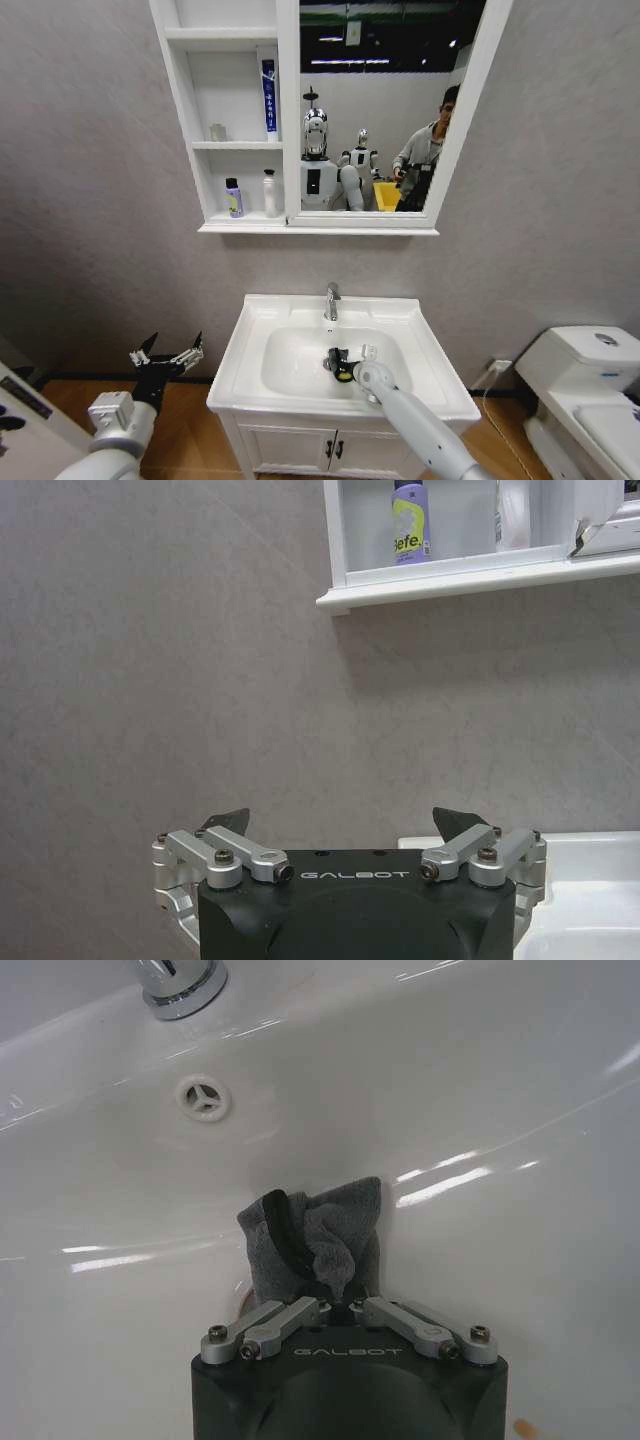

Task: Move facial cleanser and shampoo from washbasin to cabinet, then wipe washbasin with towel.

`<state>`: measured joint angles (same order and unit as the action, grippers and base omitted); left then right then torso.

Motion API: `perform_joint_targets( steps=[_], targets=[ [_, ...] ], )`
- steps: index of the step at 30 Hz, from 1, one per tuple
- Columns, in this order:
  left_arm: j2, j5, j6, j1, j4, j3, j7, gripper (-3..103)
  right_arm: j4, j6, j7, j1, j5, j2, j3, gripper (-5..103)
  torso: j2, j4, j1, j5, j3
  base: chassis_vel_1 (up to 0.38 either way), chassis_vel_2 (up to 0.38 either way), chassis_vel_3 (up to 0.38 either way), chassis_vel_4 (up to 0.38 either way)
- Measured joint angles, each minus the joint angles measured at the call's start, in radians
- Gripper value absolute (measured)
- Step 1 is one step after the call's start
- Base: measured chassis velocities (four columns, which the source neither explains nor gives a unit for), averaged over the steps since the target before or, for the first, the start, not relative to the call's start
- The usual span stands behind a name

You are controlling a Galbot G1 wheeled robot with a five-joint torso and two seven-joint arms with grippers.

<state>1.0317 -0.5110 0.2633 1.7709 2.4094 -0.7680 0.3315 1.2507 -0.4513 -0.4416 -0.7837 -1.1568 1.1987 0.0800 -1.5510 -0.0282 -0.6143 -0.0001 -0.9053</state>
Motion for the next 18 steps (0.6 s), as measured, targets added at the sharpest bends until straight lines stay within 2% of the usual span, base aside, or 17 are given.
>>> perform_joint_targets(
  steps=[3, 5, 8, 13, 14, 15, 17, 18],
  targets=[
    [0.000, 0.000, 0.000, 0.000, 0.000, 0.000, 0.000, 100, 0.061, -0.003, -0.004, -0.042, -0.013, -0.029, -0.006, 2, 0.000, 0.0001, 0.000, 0.0007, 0.000, 0.000, 0.000, 0.000, 0.000],
    [0.000, 0.000, 0.000, 0.000, 0.000, 0.000, 0.000, 100, 0.150, -0.022, -0.022, -0.094, -0.088, -0.108, -0.015, 2, 0.000, -0.0003, 0.000, -0.0001, 0.000, 0.000, 0.000, 0.000, 0.000],
    [0.000, 0.000, 0.000, 0.000, 0.000, 0.000, 0.000, 100, 0.192, -0.023, -0.023, -0.115, -0.094, -0.142, -0.013, 2, 0.000, -0.0006, 0.000, -0.0001, 0.000, 0.000, 0.000, 0.000, 0.000],
    [0.000, 0.000, 0.000, 0.000, 0.000, 0.000, 0.000, 100, 0.206, 0.017, -0.013, -0.089, -0.002, -0.147, -0.015, 2, 0.000, -0.0003, 0.000, 0.0006, 0.000, 0.000, 0.000, 0.000, 0.000],
    [0.000, 0.000, 0.000, 0.000, 0.000, 0.000, 0.000, 100, 0.210, 0.034, -0.004, -0.070, 0.057, -0.157, -0.027, 2, 0.000, 0.0006, 0.000, 0.0004, 0.000, 0.000, 0.000, 0.000, 0.000],
    [0.000, 0.000, 0.000, 0.000, 0.000, 0.000, 0.000, 100, 0.224, 0.044, 0.005, -0.062, 0.101, -0.177, -0.040, 2, 0.000, 0.0004, 0.000, 0.0001, 0.000, 0.000, 0.000, 0.000, 0.000],
    [0.000, 0.000, 0.000, 0.000, 0.000, 0.000, 0.000, 100, 0.267, 0.058, 0.012, -0.066, 0.144, -0.222, -0.068, 2, 0.000, 0.0001, 0.000, 0.0001, 0.000, 0.000, 0.000, 0.000, 0.000],
    [0.000, 0.000, 0.000, 0.000, 0.000, 0.000, 0.000, 100, 0.267, 0.058, 0.012, -0.066, 0.144, -0.222, -0.068, 2, 0.000, 0.0001, 0.000, 0.0001, 0.000, 0.000, 0.000, 0.000, 0.000]
  ],
)
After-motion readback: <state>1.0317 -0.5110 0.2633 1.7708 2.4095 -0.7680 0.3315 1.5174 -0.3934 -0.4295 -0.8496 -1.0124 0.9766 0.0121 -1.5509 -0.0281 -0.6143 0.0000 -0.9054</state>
